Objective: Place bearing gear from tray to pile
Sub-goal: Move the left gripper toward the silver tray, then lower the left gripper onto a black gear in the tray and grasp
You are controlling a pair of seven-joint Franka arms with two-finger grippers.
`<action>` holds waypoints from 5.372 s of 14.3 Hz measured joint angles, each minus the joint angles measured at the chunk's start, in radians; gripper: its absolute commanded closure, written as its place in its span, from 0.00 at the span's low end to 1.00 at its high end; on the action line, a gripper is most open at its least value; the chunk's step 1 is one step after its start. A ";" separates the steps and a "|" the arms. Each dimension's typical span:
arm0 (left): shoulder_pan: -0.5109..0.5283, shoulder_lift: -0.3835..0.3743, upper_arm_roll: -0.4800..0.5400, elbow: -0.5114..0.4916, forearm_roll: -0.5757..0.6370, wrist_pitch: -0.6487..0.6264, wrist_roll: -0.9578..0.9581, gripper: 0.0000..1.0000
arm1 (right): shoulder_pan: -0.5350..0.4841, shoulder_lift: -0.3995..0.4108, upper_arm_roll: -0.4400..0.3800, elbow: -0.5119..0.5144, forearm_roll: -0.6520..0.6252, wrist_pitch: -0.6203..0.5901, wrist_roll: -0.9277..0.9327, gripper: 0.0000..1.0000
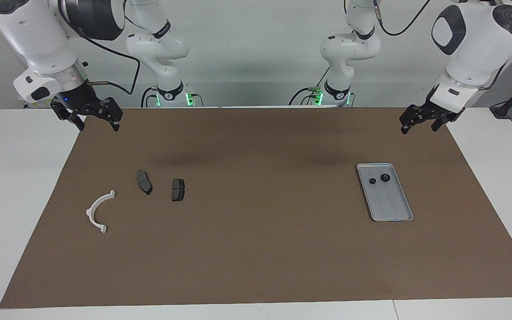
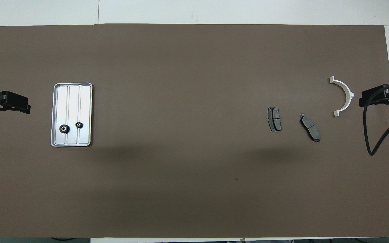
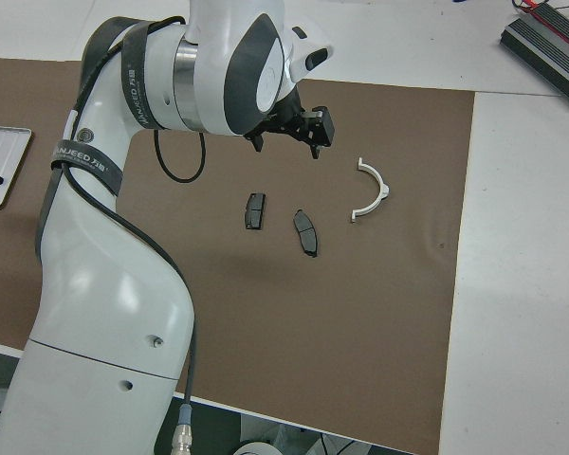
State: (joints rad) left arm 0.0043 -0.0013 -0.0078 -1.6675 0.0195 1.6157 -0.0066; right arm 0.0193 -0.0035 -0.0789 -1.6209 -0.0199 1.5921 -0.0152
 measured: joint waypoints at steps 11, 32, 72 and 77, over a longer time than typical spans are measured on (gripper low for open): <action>0.003 0.000 0.006 -0.003 0.000 0.038 0.000 0.00 | 0.040 0.000 0.001 -0.017 0.047 0.034 0.125 0.00; -0.010 0.093 -0.003 -0.440 0.000 0.576 -0.173 0.44 | 0.000 0.000 -0.010 -0.041 0.057 0.096 0.077 0.00; -0.051 0.186 -0.005 -0.520 -0.011 0.724 -0.242 1.00 | 0.011 0.032 -0.008 -0.084 0.056 0.204 0.075 0.00; -0.052 0.188 -0.006 -0.475 -0.016 0.696 -0.244 1.00 | 0.006 0.032 -0.010 -0.081 0.056 0.204 0.074 0.00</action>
State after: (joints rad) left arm -0.0476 0.1869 -0.0142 -2.1430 0.0031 2.3113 -0.2506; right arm 0.0248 0.0289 -0.0884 -1.7017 0.0360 1.7965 0.0591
